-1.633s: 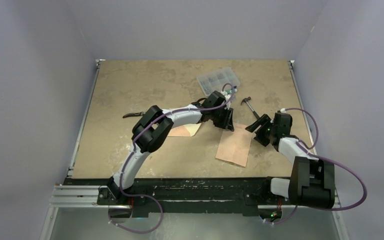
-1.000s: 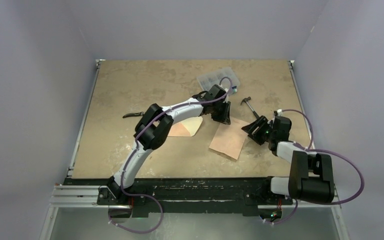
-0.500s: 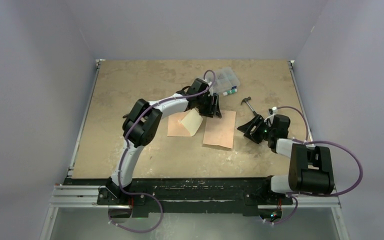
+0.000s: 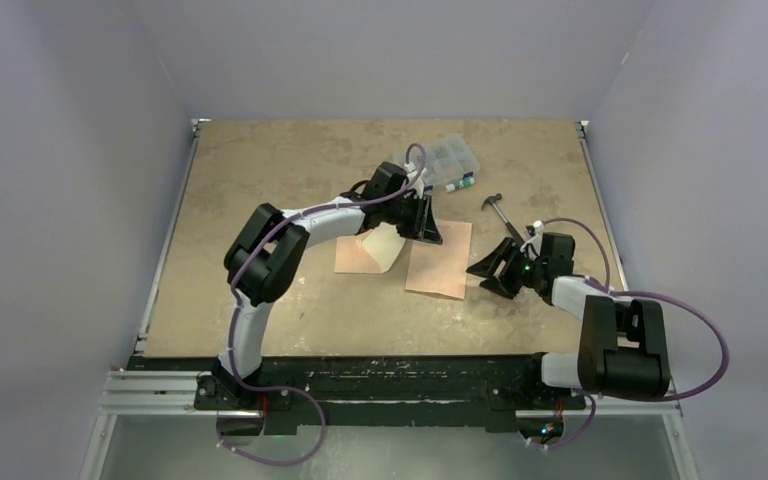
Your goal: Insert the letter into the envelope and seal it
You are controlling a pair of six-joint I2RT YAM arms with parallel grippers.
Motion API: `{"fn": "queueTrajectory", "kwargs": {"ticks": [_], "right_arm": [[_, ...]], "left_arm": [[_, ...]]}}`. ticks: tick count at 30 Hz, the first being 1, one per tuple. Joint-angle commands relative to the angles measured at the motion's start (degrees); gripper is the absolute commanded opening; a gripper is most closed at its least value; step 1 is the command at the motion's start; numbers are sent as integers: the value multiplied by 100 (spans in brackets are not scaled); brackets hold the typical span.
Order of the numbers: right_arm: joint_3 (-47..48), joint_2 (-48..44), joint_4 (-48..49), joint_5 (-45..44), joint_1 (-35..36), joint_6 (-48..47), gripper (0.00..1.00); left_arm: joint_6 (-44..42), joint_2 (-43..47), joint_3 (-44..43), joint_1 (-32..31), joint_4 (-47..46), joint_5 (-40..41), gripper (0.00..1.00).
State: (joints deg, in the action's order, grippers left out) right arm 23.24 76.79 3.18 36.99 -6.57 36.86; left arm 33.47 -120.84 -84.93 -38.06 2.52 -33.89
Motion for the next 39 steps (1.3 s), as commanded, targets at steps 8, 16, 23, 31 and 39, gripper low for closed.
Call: {"fn": "queueTrajectory", "kwargs": {"ticks": [8,16,23,31,39], "right_arm": [[-173,479,-344,-359,458,-180,65],[-128,1070,-84,-278,1072,-264,66],[-237,799,389,96,1081,76,65],[-302,408,502,-220,1076,663,47],[-294,79,886,-401,1072,991,0]], "left_arm": [[318,-90,338,-79,685,987,22],[929,-569,-5,-47,1481,1025,22],[1002,-640,-49,-19,1711,1120,21],[1022,-539,11,41,1669,1189,21],[1074,200,119,112,820,914,28]]}}
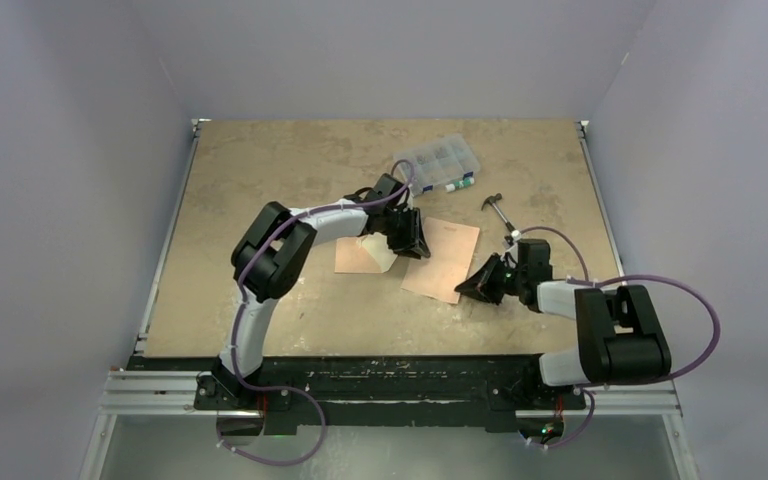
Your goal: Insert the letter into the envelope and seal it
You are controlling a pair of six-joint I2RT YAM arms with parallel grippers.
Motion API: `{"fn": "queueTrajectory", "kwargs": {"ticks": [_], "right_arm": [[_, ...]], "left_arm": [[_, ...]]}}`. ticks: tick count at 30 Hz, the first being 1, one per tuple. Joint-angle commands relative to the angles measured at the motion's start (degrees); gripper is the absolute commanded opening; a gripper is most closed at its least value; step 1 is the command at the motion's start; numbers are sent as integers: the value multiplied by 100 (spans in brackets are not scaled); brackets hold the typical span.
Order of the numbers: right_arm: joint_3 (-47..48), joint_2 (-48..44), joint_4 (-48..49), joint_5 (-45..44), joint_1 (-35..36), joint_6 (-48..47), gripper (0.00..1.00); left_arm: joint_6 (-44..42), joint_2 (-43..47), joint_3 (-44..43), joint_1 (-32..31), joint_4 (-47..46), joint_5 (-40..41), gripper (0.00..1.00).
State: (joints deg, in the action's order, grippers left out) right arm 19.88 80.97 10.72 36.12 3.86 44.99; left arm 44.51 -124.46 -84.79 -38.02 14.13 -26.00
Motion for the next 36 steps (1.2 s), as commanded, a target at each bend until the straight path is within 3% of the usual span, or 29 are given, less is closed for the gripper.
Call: {"fn": "queueTrajectory", "kwargs": {"ticks": [1,4,8,9,14,20,24,29,34,36], "right_arm": [[109,-542,79,-338,34,158,0],[502,-1156,-262,-339,32,27,0],[1275,-1676,-449,-17,33,-198,0],[1437,-1741,-418,96,34,-187,0],[2267,-1918,-244,553,29,-74,0],[3068,-1858,611,1394,28,353,0],[3441,-1822,1281,1952,45,668,0],[3842,-1824,1871,2298,55,957,0],[4126,-1758,2342,2128,88,1382,0],[4168,-1726,2702,1976,114,1759,0]], "left_arm": [[-19,707,85,148,-500,62,31],[53,1159,-33,298,-938,-114,48],[-66,1828,-99,409,-1250,158,80],[-125,1950,-137,449,-1252,208,83],[-219,2373,-402,765,-1113,139,84],[-710,2659,-506,986,-1271,-293,84],[-370,2627,-736,1024,-1325,-675,84],[1009,2509,-1049,1026,-1690,-982,84],[3576,2563,-499,1016,-3863,-1264,84],[4257,2525,-431,1011,-4137,-1333,84]]}}
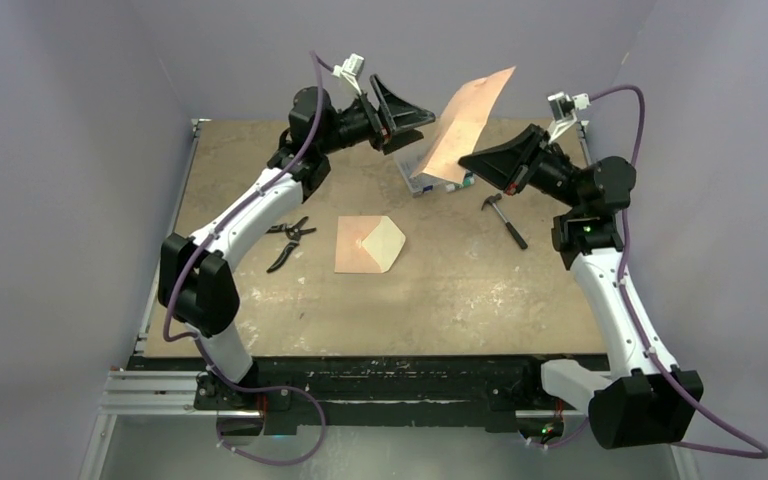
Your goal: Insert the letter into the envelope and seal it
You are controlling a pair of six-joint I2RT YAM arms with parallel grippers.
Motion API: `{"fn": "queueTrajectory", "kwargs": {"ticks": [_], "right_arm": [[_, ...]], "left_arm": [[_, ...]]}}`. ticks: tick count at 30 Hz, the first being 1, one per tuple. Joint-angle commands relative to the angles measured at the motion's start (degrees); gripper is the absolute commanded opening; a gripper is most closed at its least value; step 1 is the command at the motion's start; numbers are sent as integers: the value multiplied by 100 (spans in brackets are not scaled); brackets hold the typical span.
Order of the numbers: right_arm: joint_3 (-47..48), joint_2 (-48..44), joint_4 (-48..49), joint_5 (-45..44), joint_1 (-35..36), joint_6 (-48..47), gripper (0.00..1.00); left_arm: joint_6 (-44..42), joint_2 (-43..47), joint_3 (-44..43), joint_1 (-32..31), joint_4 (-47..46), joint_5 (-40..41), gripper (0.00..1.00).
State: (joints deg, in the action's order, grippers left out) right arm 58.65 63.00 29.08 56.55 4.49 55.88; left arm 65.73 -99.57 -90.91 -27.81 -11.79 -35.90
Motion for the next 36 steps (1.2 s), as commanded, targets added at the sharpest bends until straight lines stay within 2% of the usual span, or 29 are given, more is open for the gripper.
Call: {"fn": "queueTrajectory", "kwargs": {"ticks": [1,4,6,11,13,18,22,28,33,35,36], "right_arm": [[306,79,997,-188,59,813,0],[415,143,1377,-412,111,1172,0],[554,219,1491,-526,141,1321,0],[691,422,1816,-647,209,1647,0],[593,428,1987,-665,234,1722,0],[568,353,1434,-698,244,1307,0],[525,256,937,-781,242,987,0],[599,164,345,-745,230,726,0],[1007,269,-227,-815,235,185,0],[1029,278,-213,-723,232,64,0],[1071,293,-226,-683,236,8,0]], "left_arm": [[2325,39,179,-9,-1555,-337,84],[2928,73,242,-14,-1713,-223,84],[3622,75,419,-22,-2185,-150,84],[5783,-293,591,-39,-4656,-60,82],[6168,-396,498,-48,-5150,-41,76],[6027,-242,431,-16,-5012,-19,66],[5838,-149,482,18,-5045,23,48],[4699,414,882,462,-4955,383,38],[3530,463,394,496,-3939,-147,12],[3276,482,373,496,-3876,-243,10],[3184,476,355,496,-3808,-304,13]]}}
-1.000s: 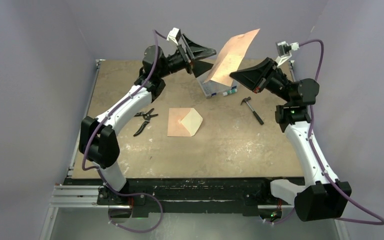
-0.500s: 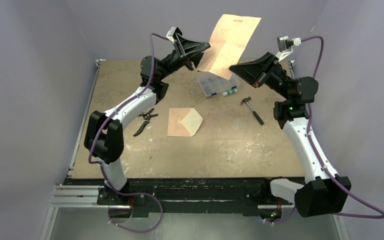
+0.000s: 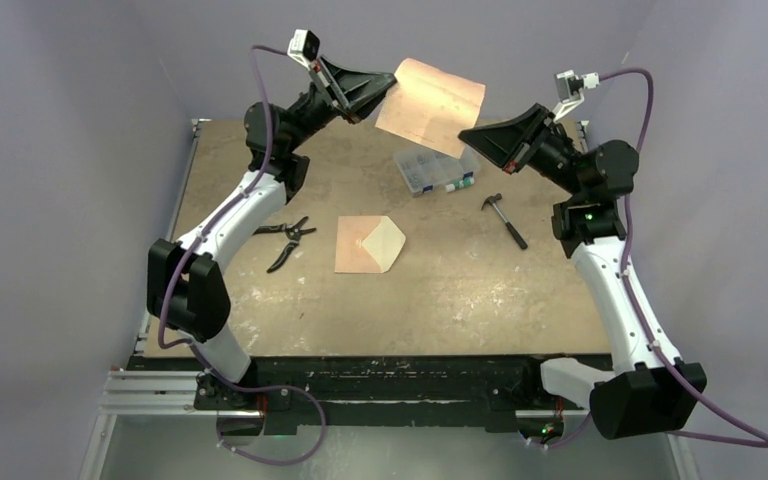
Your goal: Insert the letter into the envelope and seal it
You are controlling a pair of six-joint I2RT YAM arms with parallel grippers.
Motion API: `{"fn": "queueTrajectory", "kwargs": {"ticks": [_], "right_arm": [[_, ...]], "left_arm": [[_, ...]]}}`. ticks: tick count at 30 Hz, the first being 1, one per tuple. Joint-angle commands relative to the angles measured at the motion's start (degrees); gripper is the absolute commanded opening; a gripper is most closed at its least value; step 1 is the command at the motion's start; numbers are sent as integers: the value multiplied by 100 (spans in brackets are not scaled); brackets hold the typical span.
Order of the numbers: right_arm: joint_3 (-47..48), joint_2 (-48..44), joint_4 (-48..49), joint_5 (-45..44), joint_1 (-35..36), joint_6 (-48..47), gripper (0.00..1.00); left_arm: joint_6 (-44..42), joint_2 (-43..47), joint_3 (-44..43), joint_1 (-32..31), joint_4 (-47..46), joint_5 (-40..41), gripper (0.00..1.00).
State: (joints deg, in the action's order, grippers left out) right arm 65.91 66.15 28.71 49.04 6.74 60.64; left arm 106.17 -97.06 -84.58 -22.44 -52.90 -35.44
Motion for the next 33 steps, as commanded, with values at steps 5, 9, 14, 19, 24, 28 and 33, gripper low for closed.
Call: {"fn": "queueTrajectory", "kwargs": {"ticks": [5,9,14,19,24,28,33], "right_arm": [[567,109,-83,460,12,-617,0],[710,248,-280,783,19,-885,0],[941,433,-892,1306,20,-1443,0],[1243,478,-1589,1047,11,-1856,3],[951,279,-1167,307,9,-1493,78],[509,195,-137,-232,8,-641,90],[540,498,412,-713,6,-332,92]], "left_arm": [[-990,73,-502,-42,523,-804,32],[-1552,27,-727,-42,1269,-1137,35],[-2036,17,-847,-42,1783,-1178,22],[-2708,72,-899,-42,2190,-1259,0],[-4572,361,-987,-42,3038,-1128,0],[-5242,540,-844,-42,2884,-1141,0],[-5169,433,-832,-42,2326,-1639,0]]}}
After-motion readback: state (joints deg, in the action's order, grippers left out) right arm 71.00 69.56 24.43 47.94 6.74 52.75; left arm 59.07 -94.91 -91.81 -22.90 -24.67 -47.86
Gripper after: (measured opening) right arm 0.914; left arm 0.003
